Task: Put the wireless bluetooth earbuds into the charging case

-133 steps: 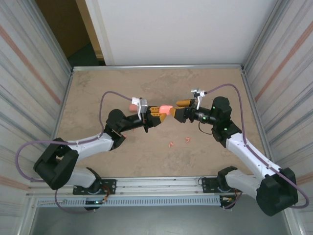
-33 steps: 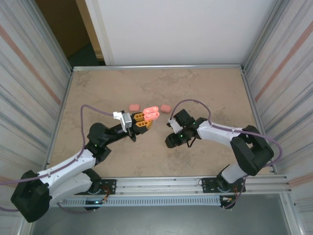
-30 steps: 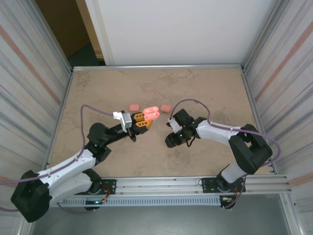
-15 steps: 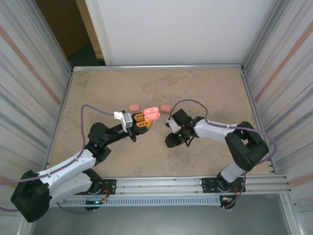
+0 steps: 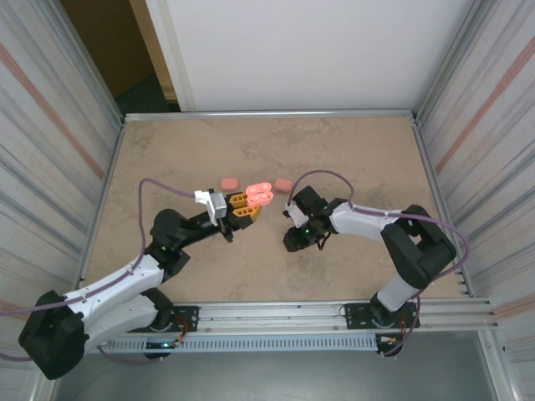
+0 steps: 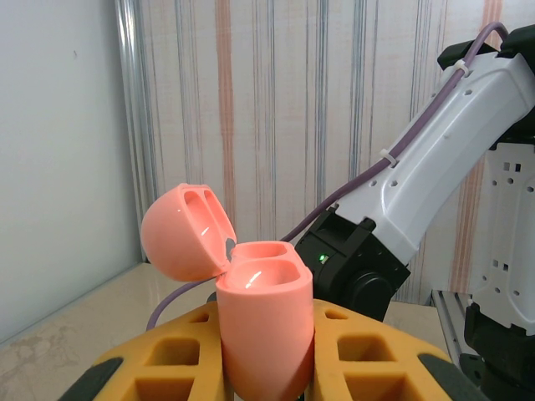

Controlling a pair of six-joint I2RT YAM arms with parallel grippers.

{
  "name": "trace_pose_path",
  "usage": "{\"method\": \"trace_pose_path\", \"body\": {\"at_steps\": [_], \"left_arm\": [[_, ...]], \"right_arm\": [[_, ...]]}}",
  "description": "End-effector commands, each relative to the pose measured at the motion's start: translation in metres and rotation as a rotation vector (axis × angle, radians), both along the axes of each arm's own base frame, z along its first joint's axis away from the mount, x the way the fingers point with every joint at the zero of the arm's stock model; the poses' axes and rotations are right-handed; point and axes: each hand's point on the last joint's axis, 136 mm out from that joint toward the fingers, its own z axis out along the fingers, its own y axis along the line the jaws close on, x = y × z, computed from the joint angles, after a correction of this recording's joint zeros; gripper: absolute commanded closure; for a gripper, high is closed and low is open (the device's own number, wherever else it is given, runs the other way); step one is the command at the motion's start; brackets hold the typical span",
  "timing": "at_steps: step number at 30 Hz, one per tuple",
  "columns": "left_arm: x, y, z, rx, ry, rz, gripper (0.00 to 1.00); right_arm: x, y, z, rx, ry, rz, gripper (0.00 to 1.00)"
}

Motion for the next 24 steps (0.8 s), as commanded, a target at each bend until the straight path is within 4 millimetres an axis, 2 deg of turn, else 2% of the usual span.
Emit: {"method": "trace_pose_path", "body": {"at_steps": [1,12,19,24], "left_arm": [[-0.002,0.001,0.007,-0.013,-0.033,0.005,1.0],[-0.001,0.002,0.005,-0.008,-0.028,0.011,1.0],[0.0,0.001,0.002,-0.003,-0.021,0.012,1.0],[0.002,0.0,0.0,0.001,-0.012,0.016,1.0]], "right_arm": [[0.0,0.004,-0.006,-0.016,0.004,0.018,0.63],[-0.001,0.004,-0.007,-0.012,-0.002,0.019,0.76],[0.005,0.003,0.012,0.014,-0.075,0.008,0.79],[0.01,0.002,0.033,0.039,-0.154,0.005,0.8]]}}
